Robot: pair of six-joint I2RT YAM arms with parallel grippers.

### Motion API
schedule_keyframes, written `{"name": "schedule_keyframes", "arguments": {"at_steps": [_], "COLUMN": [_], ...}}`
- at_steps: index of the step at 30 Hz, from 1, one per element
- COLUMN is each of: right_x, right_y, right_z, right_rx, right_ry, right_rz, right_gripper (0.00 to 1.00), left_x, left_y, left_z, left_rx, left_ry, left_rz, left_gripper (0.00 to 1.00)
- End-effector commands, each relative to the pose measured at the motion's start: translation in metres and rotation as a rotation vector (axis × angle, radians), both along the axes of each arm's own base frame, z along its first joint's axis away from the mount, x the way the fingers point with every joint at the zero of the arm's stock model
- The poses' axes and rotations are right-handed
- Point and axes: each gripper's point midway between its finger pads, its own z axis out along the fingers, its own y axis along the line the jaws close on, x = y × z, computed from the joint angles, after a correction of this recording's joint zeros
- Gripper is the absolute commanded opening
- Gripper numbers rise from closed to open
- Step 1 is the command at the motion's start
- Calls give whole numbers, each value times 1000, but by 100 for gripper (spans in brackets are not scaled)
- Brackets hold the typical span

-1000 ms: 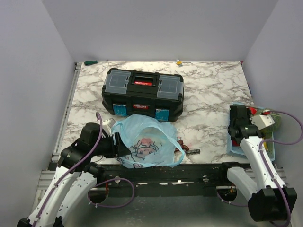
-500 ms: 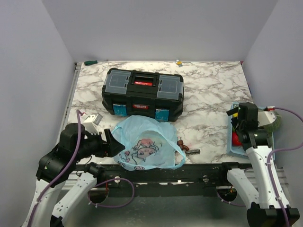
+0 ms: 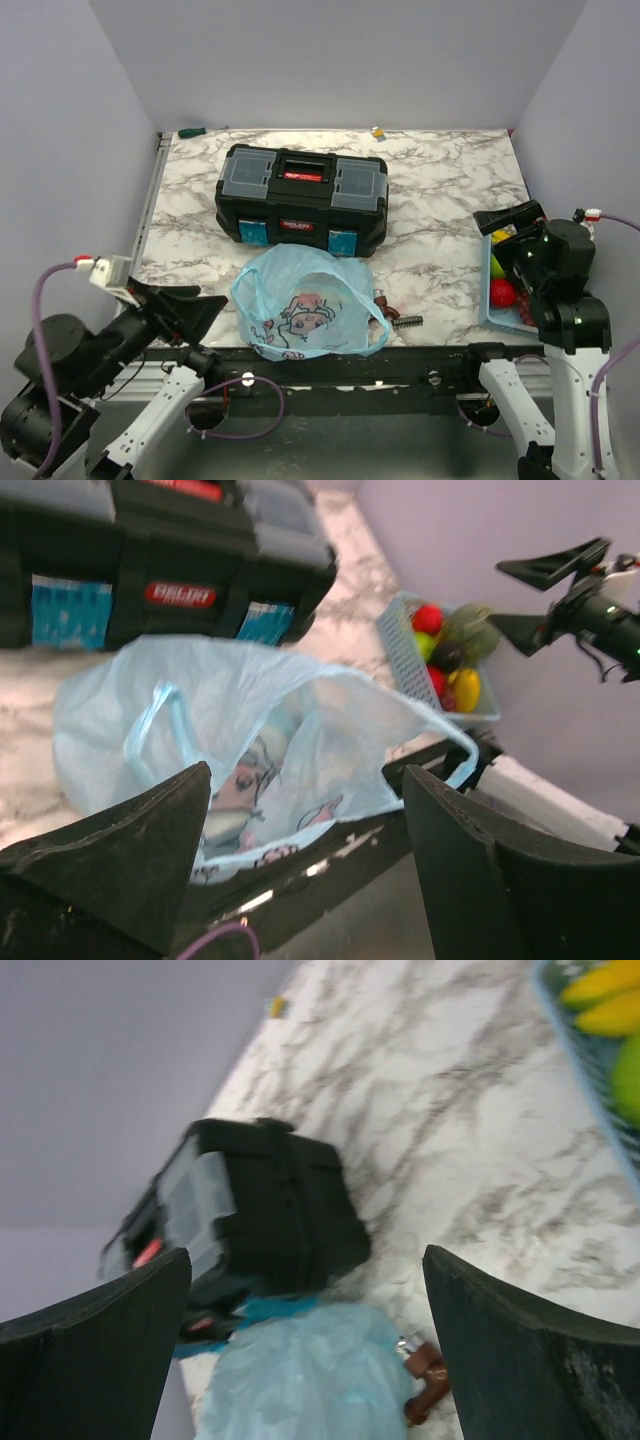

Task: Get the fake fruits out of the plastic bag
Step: Place the plastic bag at the center of the board, then reset both arms

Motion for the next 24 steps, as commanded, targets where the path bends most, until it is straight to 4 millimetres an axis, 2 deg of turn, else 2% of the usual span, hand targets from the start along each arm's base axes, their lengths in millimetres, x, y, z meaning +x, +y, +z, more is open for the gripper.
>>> {"name": "schedule_keyframes", "arguments": {"at_steps": [1,4,6,9,13,16,24], "right_x": [-14,-33,-44,-57,-73,-80,-73], "right_y": [52,74,76,67,36,24,24], "right_z": [84,136,156,174,182,186,172], "right_rx": [56,44,39,-17,-106,-153,-182], "right_ry": [-307,-535,-599,-650,-635,-618,-558], "right_rz": [309,450,463,421,260,198,217], "right_gripper": [100,100,100,100,100,100,100], "left_x": [-24,-36,-45,-57,-66,-63,-53], "left_y": [5,13,20,30,41,49,46], "left_z": [64,86,98,112,119,115,102], "left_rx": [-148,-225,-268,-316,-339,-346,-354], "left_ry": [-281,-412,-478,-554,-609,-605,-543], "left_rz": [-31,-18,-1,18,54,107,116], "left_gripper": [79,84,86,87,88,88,88]}}
